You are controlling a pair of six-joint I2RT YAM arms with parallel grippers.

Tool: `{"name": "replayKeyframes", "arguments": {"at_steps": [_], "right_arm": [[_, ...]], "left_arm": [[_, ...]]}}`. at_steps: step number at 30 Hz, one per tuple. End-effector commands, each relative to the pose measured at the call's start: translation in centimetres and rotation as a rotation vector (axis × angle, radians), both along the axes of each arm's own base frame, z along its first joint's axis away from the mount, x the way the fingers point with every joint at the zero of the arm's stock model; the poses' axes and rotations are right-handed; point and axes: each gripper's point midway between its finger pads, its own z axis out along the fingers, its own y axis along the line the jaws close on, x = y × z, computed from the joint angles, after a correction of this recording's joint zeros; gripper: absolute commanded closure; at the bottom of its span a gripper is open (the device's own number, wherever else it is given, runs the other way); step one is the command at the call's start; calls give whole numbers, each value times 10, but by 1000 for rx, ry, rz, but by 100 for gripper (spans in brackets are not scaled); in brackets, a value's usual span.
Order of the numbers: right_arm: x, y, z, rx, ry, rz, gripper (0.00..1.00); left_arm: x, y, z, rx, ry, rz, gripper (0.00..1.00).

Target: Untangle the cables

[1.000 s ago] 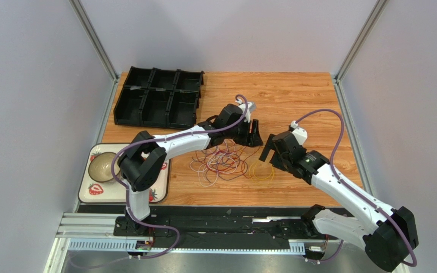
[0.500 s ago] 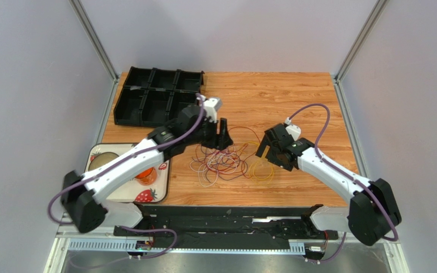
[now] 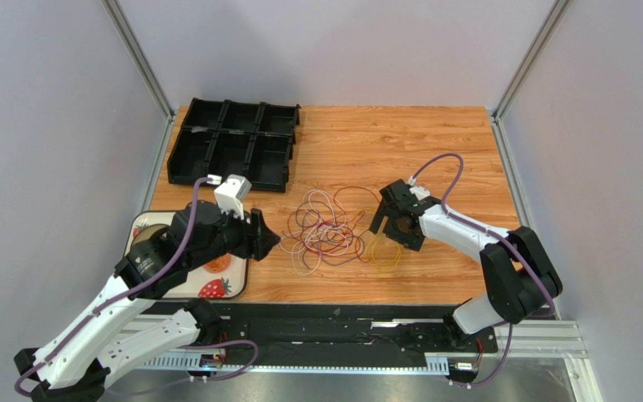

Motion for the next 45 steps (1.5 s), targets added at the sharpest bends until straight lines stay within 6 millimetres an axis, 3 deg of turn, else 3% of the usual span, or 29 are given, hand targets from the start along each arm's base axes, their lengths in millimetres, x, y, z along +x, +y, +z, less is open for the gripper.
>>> {"name": "replayKeyframes", "arguments": {"at_steps": [1, 4, 7, 10, 11, 12, 17, 21, 22, 24, 25, 28, 29, 31, 32, 34, 35, 37, 40, 41, 43, 45], "right_arm": [[17, 12, 3, 42, -37, 18, 6], [17, 13, 2, 39, -36, 30, 21], [19, 11, 5, 32, -48, 36, 42], [20, 9, 9, 13, -52, 41, 73], [21, 9, 10, 7, -53, 47, 96], [21, 8, 10, 3, -49, 49, 100], [25, 12, 23, -10, -45, 98, 100], [42, -1, 71, -103, -128, 134, 100], [52, 1, 97, -100, -185, 138, 100], [52, -10, 117, -156, -205, 143, 100], [60, -9, 143, -149, -262, 139, 100], [64, -17, 177, -186, -319, 136, 100], [69, -15, 198, -174, -368, 140, 100], [74, -11, 221, -160, -428, 179, 100], [80, -6, 247, -126, -506, 186, 100], [84, 2, 270, -89, -588, 220, 100], [90, 8, 296, -47, -684, 228, 100], [90, 19, 322, 12, -770, 269, 100], [91, 27, 380, 88, -979, 285, 100], [83, 27, 400, 124, -1046, 299, 100], [82, 31, 426, 168, -1158, 298, 100], [85, 34, 436, 184, -1197, 299, 100]], "left_arm": [[-10, 27, -33, 120, 37, 37, 31], [-14, 32, -33, 101, 29, 44, 31], [-16, 36, -23, 81, -16, 37, 31], [-17, 43, -18, 91, -27, 59, 32], [-18, 44, -17, 91, -27, 57, 32], [-19, 44, -15, 88, -28, 51, 32], [-15, 45, -19, 74, -52, 74, 32], [-12, 47, -19, 81, -62, 83, 32], [-12, 47, -21, 86, -58, 86, 33], [-11, 47, -22, 90, -54, 89, 33], [-11, 47, -22, 94, -53, 88, 34], [-11, 47, -21, 92, -56, 93, 34], [-11, 48, -22, 94, -57, 95, 35], [-11, 49, -21, 90, -60, 99, 35], [-11, 49, -20, 86, -63, 101, 35], [-11, 51, -19, 84, -67, 105, 35], [-11, 51, -19, 83, -68, 109, 36], [-10, 53, -17, 77, -73, 117, 36], [-9, 55, -16, 73, -76, 128, 36], [-9, 55, -17, 74, -75, 131, 36], [-8, 57, -17, 74, -77, 140, 36], [-7, 58, -17, 74, -76, 150, 36]]}}
